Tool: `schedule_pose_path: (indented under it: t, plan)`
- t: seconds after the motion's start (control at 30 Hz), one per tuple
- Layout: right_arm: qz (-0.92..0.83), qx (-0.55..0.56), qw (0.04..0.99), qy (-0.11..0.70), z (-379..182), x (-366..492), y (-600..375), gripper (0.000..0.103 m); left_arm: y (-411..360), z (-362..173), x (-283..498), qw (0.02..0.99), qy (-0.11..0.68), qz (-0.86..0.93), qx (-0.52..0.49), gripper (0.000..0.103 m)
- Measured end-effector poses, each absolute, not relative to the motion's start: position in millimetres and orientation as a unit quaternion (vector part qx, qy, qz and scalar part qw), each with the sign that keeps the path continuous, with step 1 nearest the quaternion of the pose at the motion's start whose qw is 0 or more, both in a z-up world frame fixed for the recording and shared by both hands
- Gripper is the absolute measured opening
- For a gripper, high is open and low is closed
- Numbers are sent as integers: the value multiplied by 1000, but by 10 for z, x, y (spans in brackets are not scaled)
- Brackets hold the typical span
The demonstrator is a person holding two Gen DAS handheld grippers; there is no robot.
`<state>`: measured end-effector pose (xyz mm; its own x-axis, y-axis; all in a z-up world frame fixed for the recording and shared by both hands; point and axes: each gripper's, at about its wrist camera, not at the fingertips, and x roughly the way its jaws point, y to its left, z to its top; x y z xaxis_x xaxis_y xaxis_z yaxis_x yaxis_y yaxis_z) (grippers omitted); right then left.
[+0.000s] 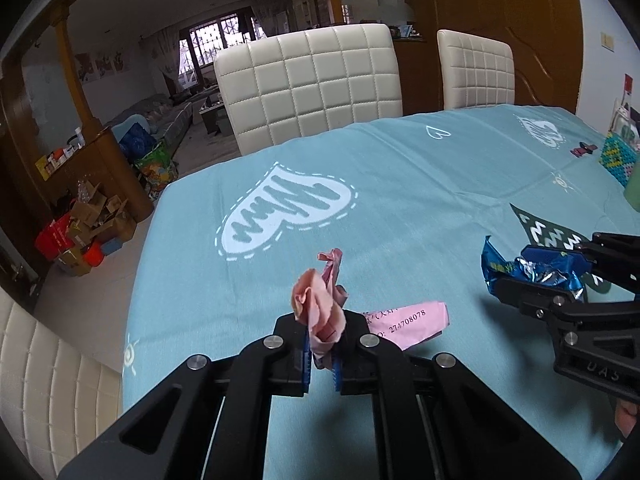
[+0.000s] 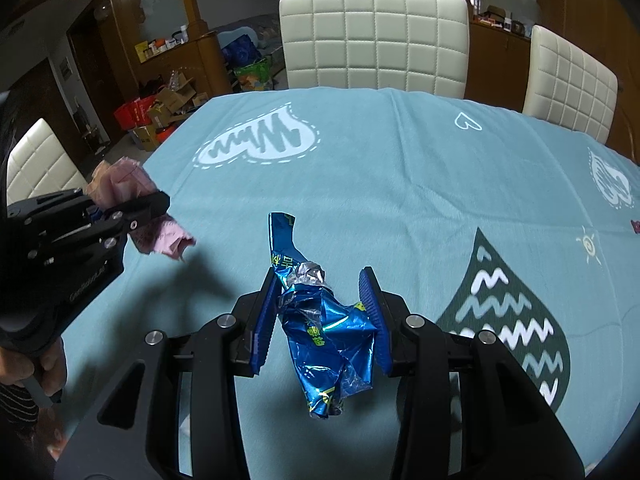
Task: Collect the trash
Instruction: 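Carry the blue foil wrapper and pink paper toward the bin with both grippers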
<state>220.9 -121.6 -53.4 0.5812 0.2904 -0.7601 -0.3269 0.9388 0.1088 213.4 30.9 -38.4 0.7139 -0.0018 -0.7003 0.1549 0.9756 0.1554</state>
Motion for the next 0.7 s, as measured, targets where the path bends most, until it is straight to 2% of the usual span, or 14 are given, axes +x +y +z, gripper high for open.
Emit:
schedule_pose_path:
  t: [0.7]
  plan:
    - [196,-29,895,400,-347,1262,-1203,45,338,-223,951,927,361,-36,93,8]
